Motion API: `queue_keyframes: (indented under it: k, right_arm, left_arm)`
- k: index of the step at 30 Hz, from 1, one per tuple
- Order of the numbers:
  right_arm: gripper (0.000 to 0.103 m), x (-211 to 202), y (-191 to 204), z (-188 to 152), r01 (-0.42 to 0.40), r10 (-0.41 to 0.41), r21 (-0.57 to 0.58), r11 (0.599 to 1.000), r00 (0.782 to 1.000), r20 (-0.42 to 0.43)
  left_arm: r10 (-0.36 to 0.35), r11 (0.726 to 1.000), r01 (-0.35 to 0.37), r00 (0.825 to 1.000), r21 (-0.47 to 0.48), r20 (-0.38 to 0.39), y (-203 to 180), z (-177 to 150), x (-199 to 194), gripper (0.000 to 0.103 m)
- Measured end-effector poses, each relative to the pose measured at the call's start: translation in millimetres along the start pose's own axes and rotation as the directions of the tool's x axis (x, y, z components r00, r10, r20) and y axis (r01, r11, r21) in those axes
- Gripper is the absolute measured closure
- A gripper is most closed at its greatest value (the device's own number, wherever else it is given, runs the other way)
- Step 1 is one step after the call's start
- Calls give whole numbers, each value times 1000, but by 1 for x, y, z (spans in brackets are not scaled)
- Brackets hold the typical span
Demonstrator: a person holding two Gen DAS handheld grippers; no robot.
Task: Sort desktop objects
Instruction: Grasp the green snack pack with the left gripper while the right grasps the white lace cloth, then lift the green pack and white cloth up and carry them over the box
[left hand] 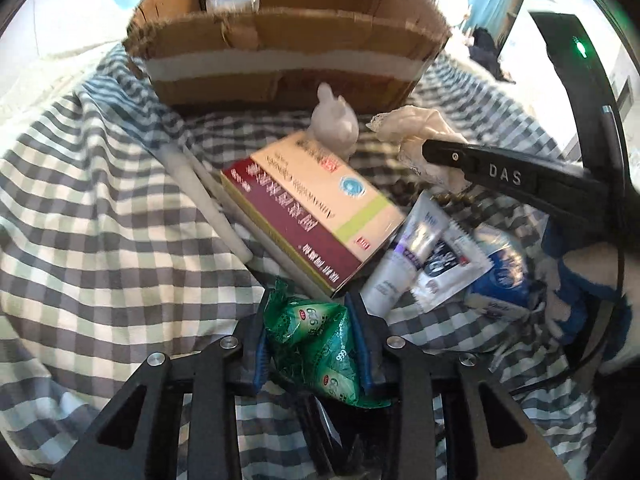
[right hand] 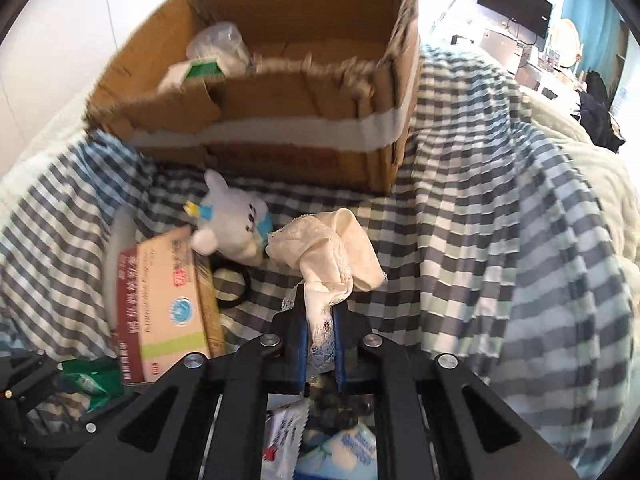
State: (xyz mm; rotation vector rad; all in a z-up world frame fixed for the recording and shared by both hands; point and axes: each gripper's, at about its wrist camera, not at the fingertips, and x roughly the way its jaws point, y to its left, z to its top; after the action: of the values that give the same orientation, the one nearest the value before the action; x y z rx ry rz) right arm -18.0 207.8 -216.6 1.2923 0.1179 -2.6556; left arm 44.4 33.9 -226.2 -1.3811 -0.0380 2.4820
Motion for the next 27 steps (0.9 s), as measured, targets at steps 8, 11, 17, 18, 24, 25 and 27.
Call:
queue_keyframes:
  k: [8, 11, 17, 18, 24, 25, 27]
  right_arm:
    - [94, -49, 2, 1, 16, -17, 9, 1000, 987, 158]
    - [94, -65, 0, 5, 21, -26, 29, 999, 978, 208]
    - [94, -91, 4, 11, 17, -30, 50, 999, 957, 289]
    - [94, -95, 4, 12, 11, -27, 53, 999, 952, 305]
    - [94, -122, 10, 14, 11, -26, 40, 999, 918, 397]
    - [94, -126, 11, 14, 9, -25, 42, 999, 914, 406]
    - [94, -135, 12, 17, 11, -30, 48, 999, 903, 429]
  left_arm:
    - [35, 998, -43, 991, 53, 129, -11, 10, -29, 70]
    - [37, 994, -56, 979, 94, 199, -22, 23, -43, 70]
    - [10, 995, -35, 968, 98, 249, -27, 44, -61, 70]
    - [3, 995, -28, 967, 96, 253, -27, 45, -63, 70]
    - [45, 994, -75, 945, 79, 324, -24, 57, -78, 70]
    - [51, 994, -82, 940, 78, 337, -23, 60, -81, 70]
    - [61, 992, -96, 927, 78, 370, -22, 68, -88, 70]
